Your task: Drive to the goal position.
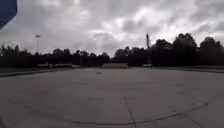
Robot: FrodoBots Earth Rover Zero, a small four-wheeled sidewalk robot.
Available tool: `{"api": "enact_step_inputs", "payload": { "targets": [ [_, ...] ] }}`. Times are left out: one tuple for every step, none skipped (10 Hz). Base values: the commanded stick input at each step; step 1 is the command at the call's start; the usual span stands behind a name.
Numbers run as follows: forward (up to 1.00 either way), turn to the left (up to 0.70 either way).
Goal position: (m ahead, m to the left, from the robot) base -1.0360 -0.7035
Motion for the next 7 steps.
{"api": "enact_step_inputs", "payload": {
  "targets": [
    [0.7,0.0],
    [0.7,0.0],
    [0.7,0.0],
    [0.7,0.0],
    [0.7,0.0],
    [0.7,0.0],
    [0.7,0.0]
  ]
}}
